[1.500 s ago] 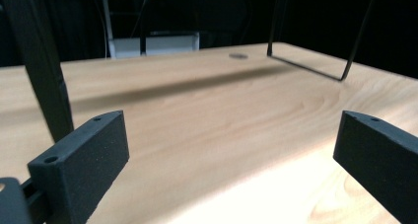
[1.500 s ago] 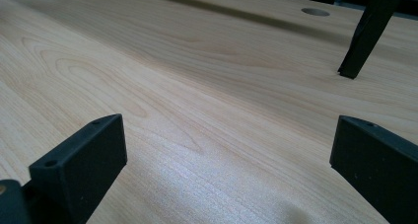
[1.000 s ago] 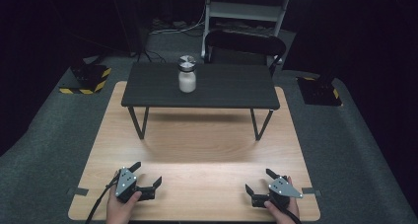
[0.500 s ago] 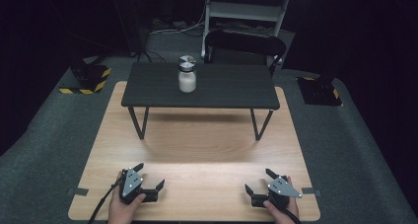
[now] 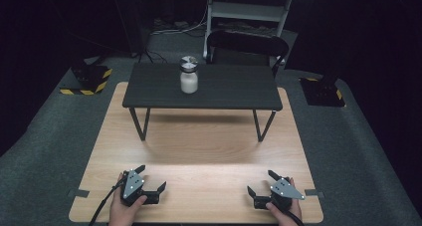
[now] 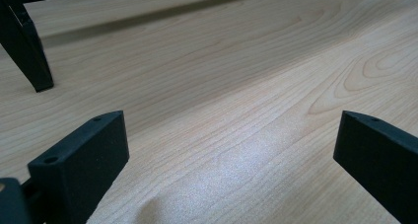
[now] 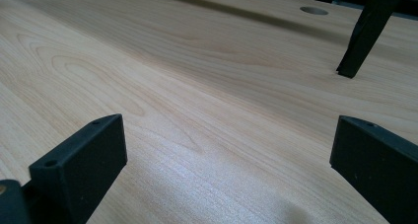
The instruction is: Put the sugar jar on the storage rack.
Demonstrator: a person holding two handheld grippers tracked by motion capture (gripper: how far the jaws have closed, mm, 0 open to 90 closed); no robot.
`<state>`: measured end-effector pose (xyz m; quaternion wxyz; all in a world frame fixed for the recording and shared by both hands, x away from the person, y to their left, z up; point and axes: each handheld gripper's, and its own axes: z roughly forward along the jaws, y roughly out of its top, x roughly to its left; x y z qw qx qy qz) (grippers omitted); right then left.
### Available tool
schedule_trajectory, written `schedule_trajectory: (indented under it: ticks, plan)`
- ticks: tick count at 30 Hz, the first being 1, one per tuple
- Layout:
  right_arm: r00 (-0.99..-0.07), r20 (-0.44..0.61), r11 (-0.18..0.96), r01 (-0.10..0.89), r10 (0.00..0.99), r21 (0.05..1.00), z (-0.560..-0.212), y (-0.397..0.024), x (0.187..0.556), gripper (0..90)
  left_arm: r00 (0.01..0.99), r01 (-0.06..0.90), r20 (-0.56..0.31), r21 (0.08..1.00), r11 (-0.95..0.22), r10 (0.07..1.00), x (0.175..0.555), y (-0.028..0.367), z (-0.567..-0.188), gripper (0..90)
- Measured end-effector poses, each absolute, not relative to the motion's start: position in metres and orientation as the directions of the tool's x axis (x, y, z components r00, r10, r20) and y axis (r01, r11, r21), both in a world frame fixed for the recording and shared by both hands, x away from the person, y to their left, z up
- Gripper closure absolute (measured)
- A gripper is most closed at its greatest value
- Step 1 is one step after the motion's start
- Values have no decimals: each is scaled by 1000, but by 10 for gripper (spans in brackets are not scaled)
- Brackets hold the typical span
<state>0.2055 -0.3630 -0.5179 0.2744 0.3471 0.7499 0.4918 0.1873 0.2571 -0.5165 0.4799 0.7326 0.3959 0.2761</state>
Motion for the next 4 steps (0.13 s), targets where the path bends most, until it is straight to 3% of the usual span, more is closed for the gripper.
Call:
schedule_trajectory:
  ticks: [4]
  plan:
    - [-605, -73, 274, 246, 792, 930, -519, -363, 204, 6, 533, 319, 18, 922, -220, 846, 188, 257, -516, 5]
